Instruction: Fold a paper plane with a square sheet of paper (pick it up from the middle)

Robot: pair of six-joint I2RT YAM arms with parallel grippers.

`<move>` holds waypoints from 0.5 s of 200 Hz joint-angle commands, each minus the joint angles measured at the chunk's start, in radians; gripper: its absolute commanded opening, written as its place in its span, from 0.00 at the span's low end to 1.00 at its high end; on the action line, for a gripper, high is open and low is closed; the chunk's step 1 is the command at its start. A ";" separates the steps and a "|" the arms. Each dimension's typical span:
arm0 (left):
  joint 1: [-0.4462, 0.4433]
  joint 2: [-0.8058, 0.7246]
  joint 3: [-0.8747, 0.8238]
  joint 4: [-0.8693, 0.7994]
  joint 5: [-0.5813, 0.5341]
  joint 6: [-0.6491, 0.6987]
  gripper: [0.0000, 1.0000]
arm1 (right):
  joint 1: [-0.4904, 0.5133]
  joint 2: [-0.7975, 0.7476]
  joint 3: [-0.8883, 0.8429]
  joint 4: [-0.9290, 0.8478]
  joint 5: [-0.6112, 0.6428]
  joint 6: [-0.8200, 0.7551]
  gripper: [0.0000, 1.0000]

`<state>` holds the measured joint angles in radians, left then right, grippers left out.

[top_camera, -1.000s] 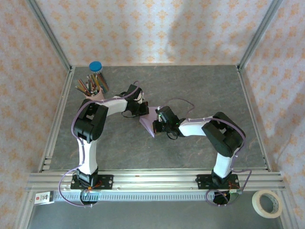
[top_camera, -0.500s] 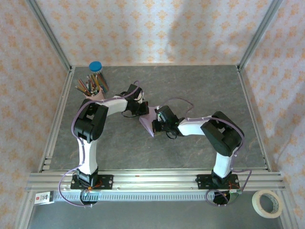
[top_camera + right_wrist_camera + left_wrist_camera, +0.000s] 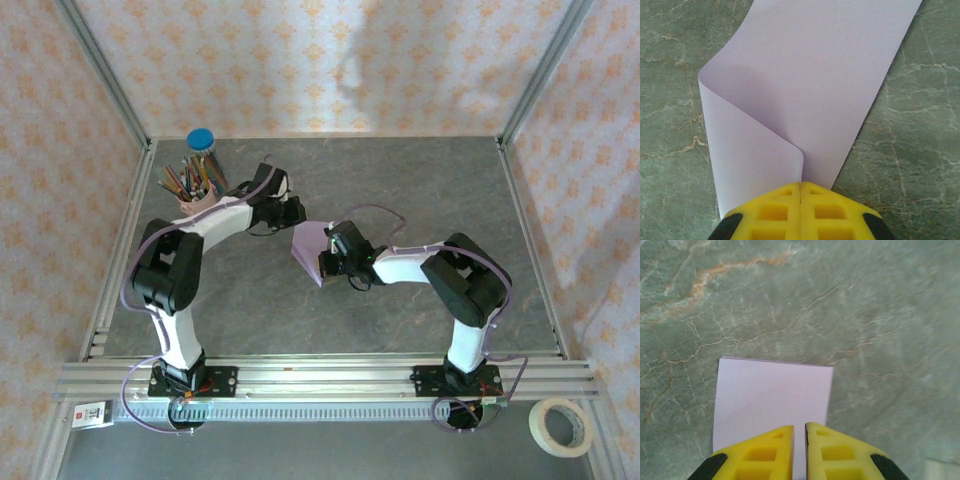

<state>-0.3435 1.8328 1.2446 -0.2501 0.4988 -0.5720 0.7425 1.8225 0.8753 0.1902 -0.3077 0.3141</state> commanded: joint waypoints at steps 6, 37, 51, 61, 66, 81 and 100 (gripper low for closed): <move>-0.008 -0.059 -0.121 0.109 0.091 -0.106 0.14 | -0.007 0.034 0.008 -0.089 0.021 -0.005 0.00; -0.034 -0.083 -0.208 0.169 0.146 -0.169 0.11 | -0.007 0.040 0.010 -0.097 0.012 -0.006 0.00; -0.040 -0.079 -0.225 0.172 0.148 -0.179 0.11 | -0.007 0.041 0.011 -0.100 0.012 -0.006 0.00; -0.042 -0.072 -0.232 0.164 0.142 -0.184 0.10 | -0.007 0.043 0.013 -0.103 0.012 -0.007 0.00; -0.043 -0.069 -0.235 0.164 0.144 -0.189 0.09 | -0.007 0.045 0.014 -0.105 0.011 -0.008 0.00; -0.053 -0.061 -0.242 0.159 0.142 -0.196 0.09 | -0.007 0.046 0.016 -0.109 0.013 -0.008 0.00; -0.062 -0.059 -0.245 0.132 0.117 -0.192 0.08 | -0.007 0.047 0.019 -0.115 0.015 -0.009 0.00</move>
<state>-0.3931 1.7626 1.0069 -0.1276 0.6243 -0.7410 0.7422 1.8290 0.8898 0.1734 -0.3115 0.3138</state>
